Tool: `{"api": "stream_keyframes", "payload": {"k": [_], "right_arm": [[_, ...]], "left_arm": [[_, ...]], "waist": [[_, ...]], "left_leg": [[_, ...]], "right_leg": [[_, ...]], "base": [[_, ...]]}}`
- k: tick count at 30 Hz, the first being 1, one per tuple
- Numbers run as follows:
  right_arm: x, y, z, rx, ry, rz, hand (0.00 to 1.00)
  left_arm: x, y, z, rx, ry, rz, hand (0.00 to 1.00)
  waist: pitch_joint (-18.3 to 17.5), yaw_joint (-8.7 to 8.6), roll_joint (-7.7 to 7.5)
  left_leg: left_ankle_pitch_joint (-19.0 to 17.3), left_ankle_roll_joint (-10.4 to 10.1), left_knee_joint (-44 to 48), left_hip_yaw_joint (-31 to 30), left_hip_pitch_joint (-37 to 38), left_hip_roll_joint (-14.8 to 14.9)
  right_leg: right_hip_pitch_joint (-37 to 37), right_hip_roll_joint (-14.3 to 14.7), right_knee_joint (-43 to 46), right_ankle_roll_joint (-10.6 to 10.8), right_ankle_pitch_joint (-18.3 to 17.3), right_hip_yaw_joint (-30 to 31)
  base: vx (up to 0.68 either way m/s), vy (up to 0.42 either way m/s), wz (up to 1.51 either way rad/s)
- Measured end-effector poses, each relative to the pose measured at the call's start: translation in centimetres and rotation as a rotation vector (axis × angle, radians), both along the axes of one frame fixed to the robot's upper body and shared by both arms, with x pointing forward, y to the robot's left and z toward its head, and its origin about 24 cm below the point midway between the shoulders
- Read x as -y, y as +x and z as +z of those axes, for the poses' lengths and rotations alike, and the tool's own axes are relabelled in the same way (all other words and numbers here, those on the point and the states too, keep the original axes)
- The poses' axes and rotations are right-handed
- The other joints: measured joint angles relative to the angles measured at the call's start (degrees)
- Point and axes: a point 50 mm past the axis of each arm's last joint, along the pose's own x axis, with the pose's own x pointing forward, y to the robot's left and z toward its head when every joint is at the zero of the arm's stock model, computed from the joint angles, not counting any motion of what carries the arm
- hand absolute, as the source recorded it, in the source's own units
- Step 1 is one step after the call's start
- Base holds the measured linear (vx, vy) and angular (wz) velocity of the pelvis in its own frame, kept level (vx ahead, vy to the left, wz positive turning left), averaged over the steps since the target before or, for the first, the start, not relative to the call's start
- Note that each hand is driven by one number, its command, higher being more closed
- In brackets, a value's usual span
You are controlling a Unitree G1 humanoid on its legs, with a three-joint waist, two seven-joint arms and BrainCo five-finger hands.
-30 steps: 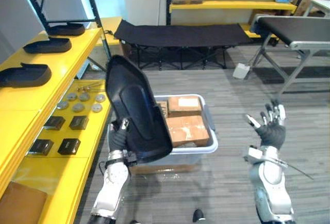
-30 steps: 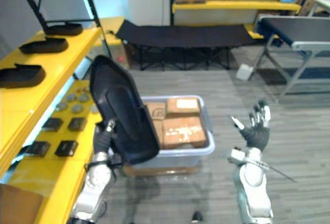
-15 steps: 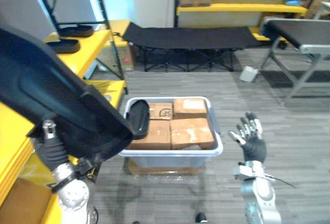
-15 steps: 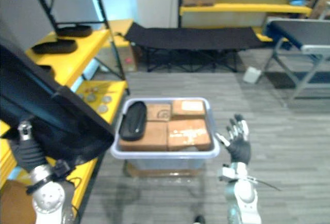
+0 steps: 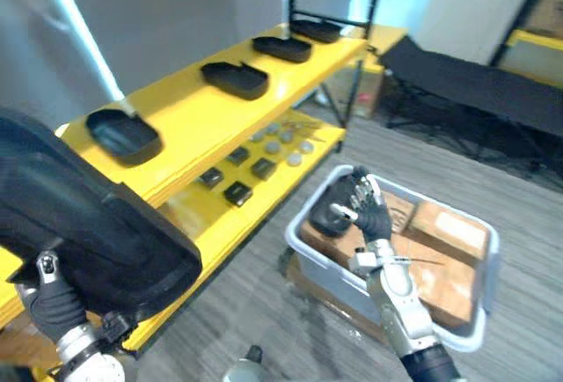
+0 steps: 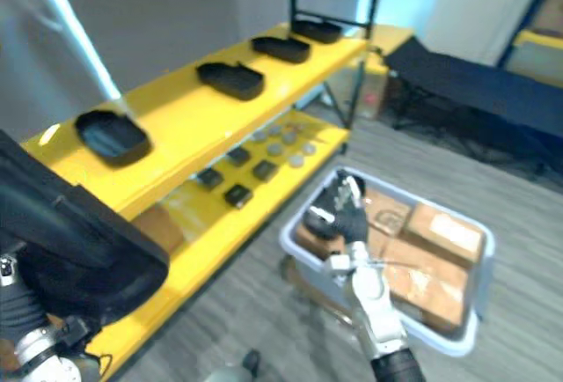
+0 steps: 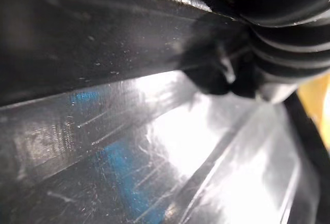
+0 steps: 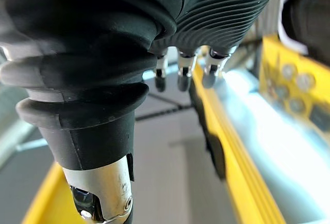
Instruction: Walk over and take plastic housings, then place them on the shelf
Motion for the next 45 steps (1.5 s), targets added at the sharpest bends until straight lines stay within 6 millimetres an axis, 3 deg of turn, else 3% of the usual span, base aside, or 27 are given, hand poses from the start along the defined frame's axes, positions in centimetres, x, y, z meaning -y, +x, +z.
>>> {"api": "stream_keyframes", "payload": {"k": [1, 3, 5, 7, 11, 12, 13, 14, 16, 20, 23, 25, 26, 27, 30, 32, 33, 34, 36, 37, 38, 39, 41, 45], "right_arm": [[-0.1, 0.0, 0.0, 0.000, -0.008, -0.009, 0.00], [-0.1, -0.2, -0.2, -0.004, -0.018, -0.018, 0.00], [0.1, -0.5, -0.6, -0.021, -0.027, -0.041, 0.00], [0.6, -0.6, -0.7, -0.026, -0.032, -0.056, 0.00], [1.4, -0.5, -0.4, -0.004, -0.038, -0.053, 0.00], [1.5, -0.8, -0.5, -0.006, -0.037, -0.052, 0.00], [1.6, -0.9, -0.5, -0.005, -0.038, -0.048, 0.00], [1.8, -1.2, -0.7, -0.006, -0.047, -0.043, 0.00], [2.4, -1.7, -1.0, -0.011, -0.055, -0.048, 0.00], [3.1, -1.7, -0.3, 0.050, -0.036, -0.064, 0.00], [2.9, -1.6, -0.1, 0.067, -0.026, -0.068, 0.00], [2.5, -1.5, -0.1, 0.070, -0.026, -0.080, 0.00], [2.2, -1.5, -0.1, 0.070, -0.013, -0.098, 0.00], [2.1, -1.4, 0.0, 0.072, -0.015, -0.100, 0.00], [2.1, -1.4, 0.1, 0.077, -0.012, -0.112, 0.00], [2.3, -1.4, 0.3, 0.091, -0.007, -0.131, 0.00], [2.7, -1.7, 1.0, 0.126, -0.007, -0.145, 0.00], [3.1, -2.0, 1.5, 0.149, -0.006, -0.153, 0.00], [4.7, -3.3, 3.2, 0.241, -0.023, -0.188, 0.00], [4.7, -3.6, 3.4, 0.254, -0.029, -0.182, 0.00], [4.8, -4.0, 3.6, 0.266, -0.044, -0.159, 0.00], [4.5, -4.1, 3.6, 0.273, -0.050, -0.120, 0.00], [4.3, -3.9, 3.5, 0.265, -0.046, -0.050, 0.00], [2.0, -2.8, 3.9, 0.268, -0.017, 0.096, 0.00]], "left_arm": [[0.1, 0.0, 0.1, 0.006, 0.007, -0.012, 1.00], [0.4, 0.4, 0.3, 0.032, -0.002, -0.064, 1.00], [0.6, 0.7, 0.4, 0.041, 0.000, -0.102, 1.00], [0.8, 1.1, 0.6, 0.056, 0.002, -0.128, 1.00], [1.2, 1.8, 1.0, 0.088, 0.006, -0.188, 1.00], [1.5, 1.9, 1.0, 0.090, 0.004, -0.208, 1.00], [1.6, 2.0, 1.0, 0.092, 0.005, -0.218, 1.00], [2.1, 2.2, 0.8, 0.089, -0.003, -0.246, 1.00], [2.5, 2.5, 0.4, 0.071, -0.008, -0.284, 1.00], [2.7, 2.6, 0.4, 0.077, -0.010, -0.293, 1.00], [2.7, 2.9, 0.8, 0.092, 0.017, -0.314, 1.00], [2.6, 3.6, 1.5, 0.112, 0.061, -0.351, 1.00], [2.6, 4.2, 2.3, 0.136, 0.102, -0.382, 1.00], [2.6, 4.3, 2.3, 0.140, 0.104, -0.384, 1.00], [2.7, 5.4, 2.9, 0.169, 0.118, -0.405, 1.00], [2.7, 5.9, 3.4, 0.179, 0.138, -0.409, 1.00], [2.7, 6.3, 4.0, 0.201, 0.155, -0.413, 1.00], [2.8, 6.6, 4.2, 0.213, 0.161, -0.421, 1.00], [3.5, 7.8, 4.7, 0.241, 0.164, -0.462, 1.00], [3.6, 8.1, 4.6, 0.239, 0.160, -0.471, 1.00], [4.0, 8.4, 4.3, 0.231, 0.143, -0.481, 1.00], [4.4, 8.5, 4.0, 0.224, 0.121, -0.488, 1.00], [5.6, 8.6, 2.8, 0.190, 0.056, -0.510, 1.00], [5.6, 8.1, 1.9, 0.147, 0.036, -0.484, 1.00]], "waist": [[0.73, -0.06, 0.02], [2.24, -1.55, -0.41], [2.83, -1.68, -1.12], [3.49, -1.96, -1.33], [6.98, -3.13, -0.06], [7.38, -3.30, 0.51], [7.72, -3.33, 0.82], [8.37, -4.81, 1.71], [8.75, -5.94, 2.37], [8.99, -5.87, 3.70], [9.07, -5.73, 2.48], [8.11, -5.58, 0.42], [7.51, -5.37, -2.04], [7.57, -5.39, -2.05], [7.69, -6.00, -1.99], [7.83, -6.76, -1.73], [7.86, -8.20, -1.42], [7.80, -9.12, -1.52], [7.71, -11.57, -1.67], [7.63, -12.37, -1.81], [7.17, -13.06, -2.58], [6.66, -13.07, -3.54], [5.71, -12.24, -0.78], [5.15, -10.95, 0.91]], "left_leg": [[-0.01, 0.39, 0.24, -1.06, -0.25, -0.44], [0.17, 0.79, 1.02, -4.22, -0.69, -1.58], [0.75, 0.26, 1.14, -6.12, -0.70, -2.42], [1.62, -0.48, 1.84, -6.65, -1.27, -2.75], [1.81, -0.23, 7.23, 1.03, -3.27, -1.57], [0.90, 1.97, 7.36, 5.68, -3.94, -0.40], [0.63, 2.48, 7.55, 8.36, -4.17, 0.49], [0.70, 2.67, 8.54, 12.68, -4.68, 2.51], [0.85, 2.86, 8.62, 15.20, -4.77, 3.58], [0.40, 3.89, 9.97, 19.87, -5.95, 3.90], [-0.46, 5.34, 12.68, 22.33, -6.95, 2.34], [-1.83, 6.84, 14.12, 22.87, -8.14, -0.03], [-4.13, 7.59, 14.67, 23.81, -8.59, -1.88], [-4.40, 7.73, 14.88, 23.73, -8.59, -2.01], [-5.90, 9.12, 13.39, 22.12, -5.40, -2.67], [-6.34, 9.75, 10.28, 20.70, -1.54, -2.29], [-6.31, 9.75, 8.40, 18.57, 0.16, -2.03], [-6.31, 9.74, 7.87, 17.35, 0.38, -2.06], [-6.08, 9.22, 7.06, 12.47, 0.40, -2.76], [-5.71, 8.64, 7.05, 11.02, 0.45, -3.02], [-5.96, 8.12, 7.19, 9.01, 0.61, -4.02], [-6.56, 7.23, 7.36, 7.69, 0.40, -5.92], [-7.35, 6.16, 7.44, 6.01, 0.45, -4.76], [-7.37, 5.86, 6.72, 5.29, 1.90, -3.52]], "right_leg": [[-0.20, -0.31, 2.33, -0.49, -2.44, 0.90], [-2.01, 0.65, 7.79, -2.42, -8.34, 9.97], [-2.98, 0.86, 11.27, -3.99, -10.81, 15.24], [-2.44, 1.02, 12.11, -4.21, -11.04, 16.32], [-0.10, 2.44, 11.99, -4.29, -11.11, 16.09], [0.17, 2.95, 11.98, -4.12, -11.82, 16.08], [0.41, 3.05, 11.92, -3.45, -12.41, 15.98], [0.82, 3.59, 11.89, -3.08, -13.05, 14.64], [0.34, 3.11, 13.12, -3.15, -14.35, 14.65], [-2.23, 1.03, 15.83, -2.40, -15.23, 16.31], [-2.00, -1.69, 16.30, -0.84, -16.16, 16.27], [-2.08, -3.81, 16.14, -0.35, -16.56, 16.16], [-1.90, -5.54, 16.93, -0.61, -15.52, 16.25], [-2.11, -5.86, 17.84, -1.13, -15.11, 16.25], [-9.71, -8.67, 35.33, -4.79, -6.74, 21.21], [-14.20, -6.81, 42.68, -5.23, -9.89, 25.00], [-16.66, -2.02, 39.66, -5.68, -13.21, 27.55], [-17.42, 0.18, 36.77, -6.36, -13.86, 29.12], [-21.14, 7.47, 26.73, -6.77, -13.84, 36.18], [-21.52, 8.59, 24.41, -6.56, -13.59, 37.71], [-21.77, 9.55, 19.36, -6.59, -11.05, 40.26], [-21.79, 8.75, 16.04, -5.91, -4.83, 41.43], [-19.67, 9.48, 13.51, -6.47, -4.45, 38.88], [-15.03, 10.41, 10.08, -6.68, -4.18, 35.46]], "base": [[0.00, 0.012, 0.70], [-0.03, -0.036, 0.92], [-0.01, -0.068, 0.73], [0.00, -0.045, 0.66], [-0.10, -0.010, 0.36], [-0.17, -0.008, 0.09], [-0.19, -0.039, 0.38], [-0.11, -0.048, 0.47], [-0.18, -0.002, 0.31], [-0.05, 0.061, -0.10], [0.09, 0.137, 0.03], [0.20, 0.165, 0.18], [0.19, 0.112, 0.14], [0.32, 0.182, 0.29], [0.28, 0.200, 0.18], [0.27, 0.110, 0.24], [0.21, 0.042, 0.59], [0.28, 0.000, 0.98], [0.22, -0.053, 1.18], [0.24, -0.116, 1.23], [0.30, -0.166, 1.09], [0.30, -0.185, 1.00], [0.24, -0.113, 0.56], [0.19, -0.069, 0.50]]}}
